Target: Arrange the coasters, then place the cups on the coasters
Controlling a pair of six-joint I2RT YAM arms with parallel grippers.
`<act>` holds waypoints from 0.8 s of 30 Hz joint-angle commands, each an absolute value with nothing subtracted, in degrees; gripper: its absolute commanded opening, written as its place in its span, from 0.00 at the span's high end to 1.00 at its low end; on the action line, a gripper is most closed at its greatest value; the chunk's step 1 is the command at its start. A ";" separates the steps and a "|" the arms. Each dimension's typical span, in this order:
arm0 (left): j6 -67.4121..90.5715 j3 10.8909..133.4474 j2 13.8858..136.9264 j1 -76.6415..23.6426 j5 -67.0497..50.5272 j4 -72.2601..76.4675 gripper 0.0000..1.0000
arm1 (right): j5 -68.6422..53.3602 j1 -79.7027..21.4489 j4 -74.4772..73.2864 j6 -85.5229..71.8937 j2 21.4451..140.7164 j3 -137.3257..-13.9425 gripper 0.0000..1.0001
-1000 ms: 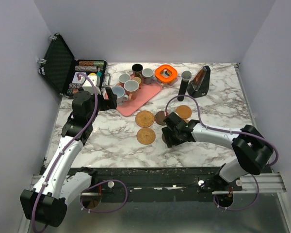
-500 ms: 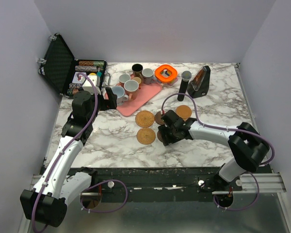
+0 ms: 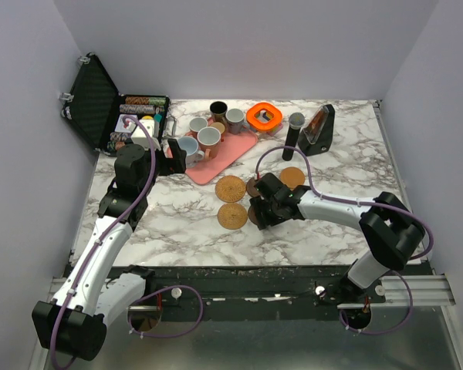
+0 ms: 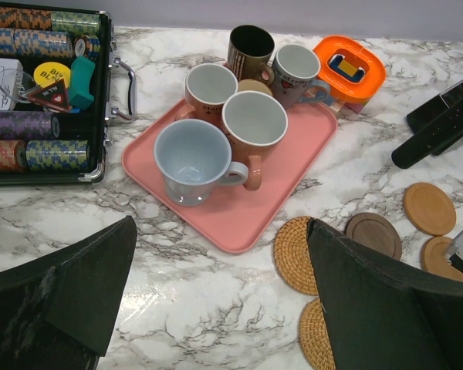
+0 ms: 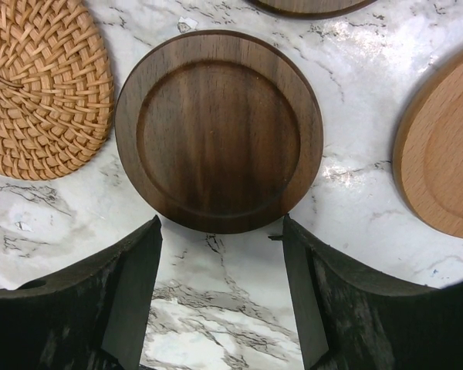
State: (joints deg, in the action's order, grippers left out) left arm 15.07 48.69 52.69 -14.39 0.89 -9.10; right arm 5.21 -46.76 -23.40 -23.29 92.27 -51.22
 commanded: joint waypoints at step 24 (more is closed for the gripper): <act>15.38 48.25 52.65 -14.59 1.41 -8.35 0.01 | 7.91 -46.76 -23.38 -25.14 94.92 -51.59 0.24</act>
State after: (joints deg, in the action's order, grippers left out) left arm 15.07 48.69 52.69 -14.39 0.89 -9.10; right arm 6.66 -46.76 -23.09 -24.18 93.54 -52.42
